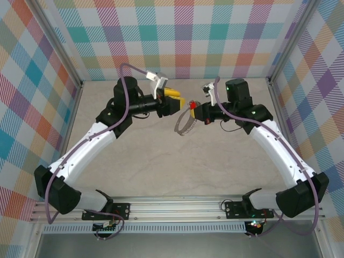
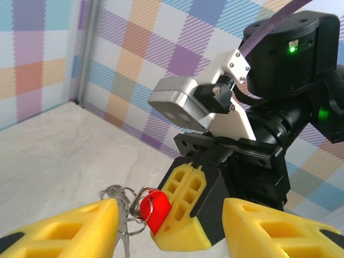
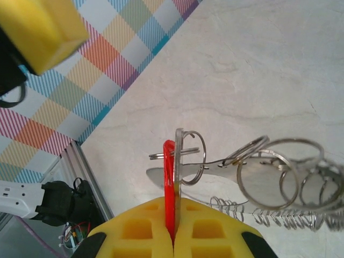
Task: Put the keys on the keyring
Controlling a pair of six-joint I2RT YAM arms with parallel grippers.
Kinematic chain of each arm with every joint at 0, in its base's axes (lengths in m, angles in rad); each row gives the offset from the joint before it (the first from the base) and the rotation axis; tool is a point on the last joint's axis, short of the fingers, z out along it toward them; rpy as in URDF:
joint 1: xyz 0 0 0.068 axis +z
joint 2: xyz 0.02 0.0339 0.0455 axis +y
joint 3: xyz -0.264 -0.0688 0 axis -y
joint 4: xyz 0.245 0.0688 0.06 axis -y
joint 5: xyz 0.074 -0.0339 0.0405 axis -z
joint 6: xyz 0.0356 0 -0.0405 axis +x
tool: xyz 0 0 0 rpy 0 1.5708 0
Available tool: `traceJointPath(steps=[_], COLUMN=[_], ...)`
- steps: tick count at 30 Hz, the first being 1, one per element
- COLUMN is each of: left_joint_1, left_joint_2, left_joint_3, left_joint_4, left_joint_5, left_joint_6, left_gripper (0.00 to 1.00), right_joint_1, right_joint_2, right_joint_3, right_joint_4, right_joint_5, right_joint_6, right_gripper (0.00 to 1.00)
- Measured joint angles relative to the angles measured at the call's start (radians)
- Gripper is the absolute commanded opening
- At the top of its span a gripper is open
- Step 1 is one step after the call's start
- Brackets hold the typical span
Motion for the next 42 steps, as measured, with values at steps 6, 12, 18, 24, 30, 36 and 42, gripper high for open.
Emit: traceJointPath(steps=[6, 12, 18, 24, 30, 36, 42], left_joint_1=[0.039, 0.085, 0.115, 0.134, 0.135, 0.135, 0.135], left_joint_2=[-0.062, -0.068, -0.063, -0.037, -0.035, -0.077, -0.151], left_joint_3=[-0.077, -0.116, -0.116, -0.116, -0.134, -0.222, -0.274], left_joint_4=[-0.017, -0.024, -0.023, -0.023, -0.013, -0.012, -0.011], left_joint_5=[-0.1, -0.154, -0.162, -0.161, -0.154, -0.151, -0.151], left_joint_6=[-0.02, -0.03, -0.03, -0.032, -0.056, -0.087, -0.109], left_gripper=[0.54, 0.54, 0.54, 0.54, 0.54, 0.54, 0.54], right_joint_1=[-0.013, -0.031, -0.051, -0.056, -0.021, 0.072, 0.148], right_joint_2=[0.105, 0.293, 0.507, 0.627, 0.631, 0.629, 0.615], right_joint_3=[-0.001, 0.074, 0.259, 0.317, 0.107, -0.114, -0.233], right_joint_4=[0.016, 0.025, 0.048, 0.12, 0.281, 0.4, 0.489], right_joint_5=[0.0, -0.008, -0.031, -0.061, -0.06, -0.01, 0.032], right_joint_6=[-0.01, -0.032, -0.05, -0.026, 0.059, 0.146, 0.216], right_gripper=[0.0, 0.0, 0.0, 0.0, 0.0, 0.0, 0.0])
